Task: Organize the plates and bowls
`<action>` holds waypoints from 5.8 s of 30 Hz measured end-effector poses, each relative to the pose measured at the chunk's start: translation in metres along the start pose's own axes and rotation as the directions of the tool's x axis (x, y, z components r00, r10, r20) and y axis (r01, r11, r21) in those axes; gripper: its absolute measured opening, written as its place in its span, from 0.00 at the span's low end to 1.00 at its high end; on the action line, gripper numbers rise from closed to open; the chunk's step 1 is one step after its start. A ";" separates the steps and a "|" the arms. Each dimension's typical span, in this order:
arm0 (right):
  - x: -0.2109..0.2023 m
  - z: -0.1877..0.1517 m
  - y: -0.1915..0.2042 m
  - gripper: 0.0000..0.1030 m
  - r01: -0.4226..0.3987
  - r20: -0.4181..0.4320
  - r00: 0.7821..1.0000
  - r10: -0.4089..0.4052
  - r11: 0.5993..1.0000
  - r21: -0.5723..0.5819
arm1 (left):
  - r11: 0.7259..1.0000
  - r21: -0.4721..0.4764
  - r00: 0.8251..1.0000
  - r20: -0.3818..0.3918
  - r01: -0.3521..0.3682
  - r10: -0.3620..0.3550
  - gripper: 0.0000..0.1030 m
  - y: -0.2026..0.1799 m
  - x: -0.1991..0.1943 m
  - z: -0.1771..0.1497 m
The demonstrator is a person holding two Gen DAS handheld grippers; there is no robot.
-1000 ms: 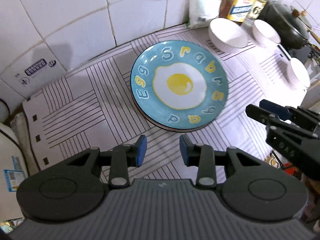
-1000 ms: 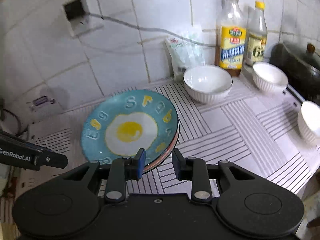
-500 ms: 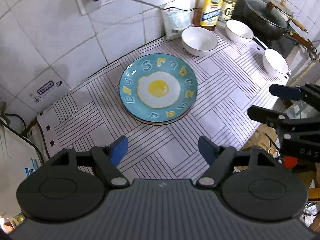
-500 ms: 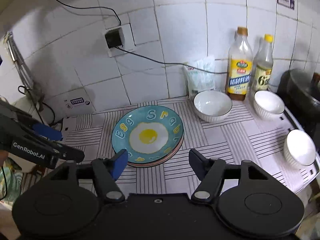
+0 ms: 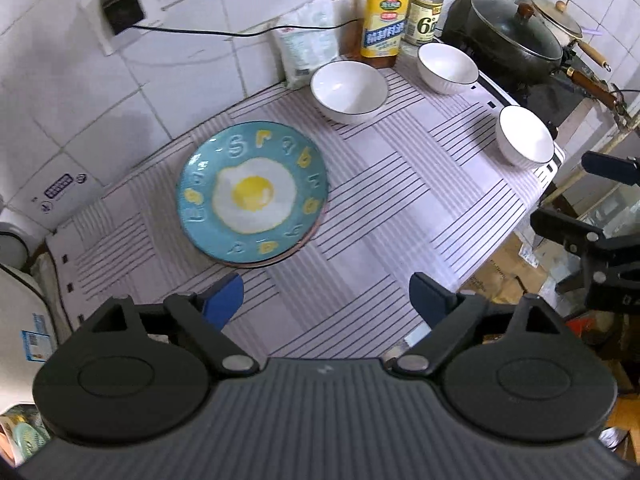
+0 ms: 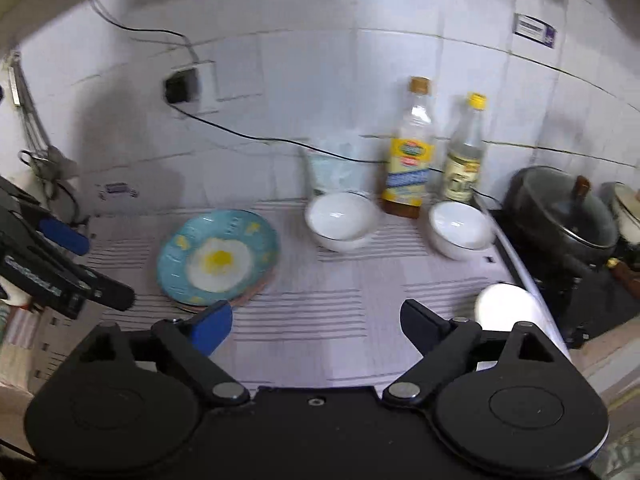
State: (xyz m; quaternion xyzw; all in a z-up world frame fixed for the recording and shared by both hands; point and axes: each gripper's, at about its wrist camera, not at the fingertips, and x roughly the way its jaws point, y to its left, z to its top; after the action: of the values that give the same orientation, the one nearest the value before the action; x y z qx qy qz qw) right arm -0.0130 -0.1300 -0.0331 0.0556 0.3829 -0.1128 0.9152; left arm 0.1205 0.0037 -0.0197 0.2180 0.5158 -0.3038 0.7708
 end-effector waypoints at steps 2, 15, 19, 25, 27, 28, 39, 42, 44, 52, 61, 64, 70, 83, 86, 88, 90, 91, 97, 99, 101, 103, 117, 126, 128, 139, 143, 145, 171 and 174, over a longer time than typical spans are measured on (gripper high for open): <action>0.002 -0.001 -0.018 0.91 0.017 -0.008 1.000 -0.016 1.000 0.003 | 1.000 -0.010 1.000 -0.008 -0.006 0.006 0.88 -0.013 0.006 0.006; 0.024 -0.028 -0.124 0.91 -0.009 -0.032 0.999 0.010 1.000 0.002 | 1.000 -0.005 1.000 0.023 0.012 -0.012 0.88 -0.095 0.036 0.059; 0.035 -0.040 -0.153 0.91 -0.003 -0.001 1.000 0.003 1.000 -0.015 | 0.999 -0.018 0.999 0.032 0.035 -0.034 0.89 -0.118 0.050 0.074; 0.063 -0.060 -0.198 0.91 0.035 0.003 0.999 -0.035 0.996 0.080 | 0.994 -0.047 0.995 -0.011 0.100 -0.100 0.87 -0.152 0.085 0.095; 0.074 -0.067 -0.204 0.91 0.053 -0.014 0.999 -0.053 0.997 0.060 | 0.993 -0.033 0.993 -0.012 0.117 -0.118 0.87 -0.163 0.097 0.099; 0.079 -0.072 -0.205 0.91 0.055 -0.023 0.998 -0.054 0.998 0.042 | 0.991 -0.020 0.991 -0.005 0.132 -0.132 0.87 -0.170 0.104 0.102; 0.140 -0.111 -0.217 0.91 0.118 -0.018 0.993 -0.118 0.993 0.009 | 0.979 -0.008 0.979 0.006 0.203 -0.203 0.85 -0.212 0.186 0.132; 0.153 -0.113 -0.220 0.91 0.116 -0.019 0.993 -0.117 0.993 -0.021 | 0.980 -0.005 0.980 -0.003 0.200 -0.200 0.85 -0.220 0.210 0.138; 0.160 -0.114 -0.224 0.91 0.113 0.001 0.994 -0.113 0.993 -0.016 | 0.978 0.001 0.978 -0.008 0.208 -0.208 0.84 -0.224 0.226 0.141; 0.182 -0.116 -0.235 0.94 0.087 0.065 0.994 -0.089 0.996 0.033 | 0.976 0.001 0.975 -0.062 0.216 -0.215 0.38 -0.235 0.268 0.151; 0.185 -0.117 -0.236 0.95 0.070 0.083 0.994 -0.075 0.996 0.059 | 0.964 0.018 0.963 -0.060 0.264 -0.262 0.14 -0.240 0.269 0.147; 0.183 -0.118 -0.233 0.95 0.057 0.076 0.995 -0.062 0.997 0.057 | 0.967 0.023 0.966 -0.060 0.255 -0.253 0.14 -0.236 0.265 0.144; 0.177 -0.111 -0.217 0.95 0.020 0.067 0.998 -0.023 0.999 0.044 | 0.974 0.000 0.973 -0.050 0.227 -0.226 0.14 -0.215 0.246 0.134; 0.158 -0.083 -0.146 0.95 -0.143 0.112 0.981 0.160 0.979 -0.143 | 0.975 -0.195 0.992 -0.041 0.110 -0.120 0.14 -0.134 0.195 0.099; 0.157 -0.080 -0.132 0.95 -0.208 0.102 0.969 0.227 0.963 -0.170 | 0.961 -0.256 0.992 -0.047 0.104 -0.120 0.14 -0.117 0.189 0.090; 0.156 -0.081 -0.126 0.95 -0.245 0.103 0.959 0.265 0.954 -0.173 | 0.959 -0.272 0.994 -0.049 0.085 -0.102 0.14 -0.110 0.188 0.085; 0.158 -0.082 -0.120 0.95 -0.266 0.101 0.952 0.289 0.944 -0.195 | 0.956 -0.285 0.995 -0.050 0.065 -0.082 0.14 -0.106 0.189 0.080; 0.161 -0.080 -0.118 0.95 -0.276 0.094 0.949 0.300 0.938 -0.210 | 0.954 -0.295 0.996 -0.050 0.053 -0.071 0.14 -0.102 0.190 0.077; 0.177 -0.078 -0.101 0.95 -0.328 0.076 0.930 0.359 0.907 -0.263 | 0.945 -0.328 0.998 -0.063 0.000 -0.022 0.14 -0.085 0.197 0.063; 0.183 -0.080 -0.096 0.95 -0.347 0.069 0.923 0.378 0.897 -0.273 | 0.939 -0.343 0.998 -0.065 -0.008 -0.015 0.14 -0.080 0.202 0.061; 0.190 -0.079 -0.091 0.94 -0.353 0.069 0.920 0.387 0.891 -0.285 | 0.933 -0.359 0.998 -0.064 -0.015 -0.008 0.15 -0.074 0.205 0.058; 0.194 -0.079 -0.087 0.94 -0.358 0.066 0.917 0.393 0.886 -0.293 | 0.930 -0.367 0.998 -0.069 -0.029 0.004 0.16 -0.070 0.208 0.056; 0.218 -0.065 -0.062 0.95 -0.338 -0.067 0.941 0.333 0.903 -0.265 | 0.919 -0.394 0.995 -0.097 -0.023 -0.017 0.16 -0.053 0.214 0.061; 0.192 -0.067 -0.075 0.95 -0.351 -0.099 0.936 0.337 0.911 -0.217 | 0.916 -0.400 0.990 -0.119 0.020 -0.074 0.17 -0.044 0.201 0.057; 0.182 -0.066 -0.080 0.95 -0.350 -0.087 0.937 0.339 0.910 -0.224 | 0.919 -0.394 0.991 -0.117 0.020 -0.071 0.18 -0.044 0.195 0.057; 0.125 -0.033 -0.105 0.82 -0.395 0.024 0.913 0.408 0.896 -0.202 | 0.936 -0.352 0.999 -0.052 -0.008 -0.011 0.18 -0.040 0.149 0.067; 0.127 -0.011 -0.116 0.72 -0.404 0.012 0.913 0.407 0.909 -0.105 | 0.937 -0.350 1.000 0.000 0.001 -0.001 0.26 -0.031 0.130 0.074; 0.127 -0.003 -0.120 0.72 -0.417 0.019 0.908 0.419 0.907 -0.067 | 0.935 -0.354 0.999 0.029 -0.007 0.018 0.26 -0.026 0.120 0.080; 0.250 0.066 -0.144 0.60 -0.254 -0.036 0.962 0.269 0.940 0.229 | 0.957 -0.288 0.971 0.235 0.025 0.046 0.37 0.010 0.220 0.158; 0.270 0.068 -0.141 0.55 -0.257 -0.061 0.960 0.275 0.945 0.202 | 0.962 -0.271 0.973 0.228 0.018 0.046 0.38 0.011 0.231 0.167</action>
State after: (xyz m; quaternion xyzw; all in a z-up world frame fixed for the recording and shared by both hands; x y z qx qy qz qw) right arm 0.1832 -0.3236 -0.1801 0.1997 0.3993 -0.0220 0.8945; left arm 0.3042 -0.1526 -0.1716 0.0768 0.4574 -0.2482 0.8504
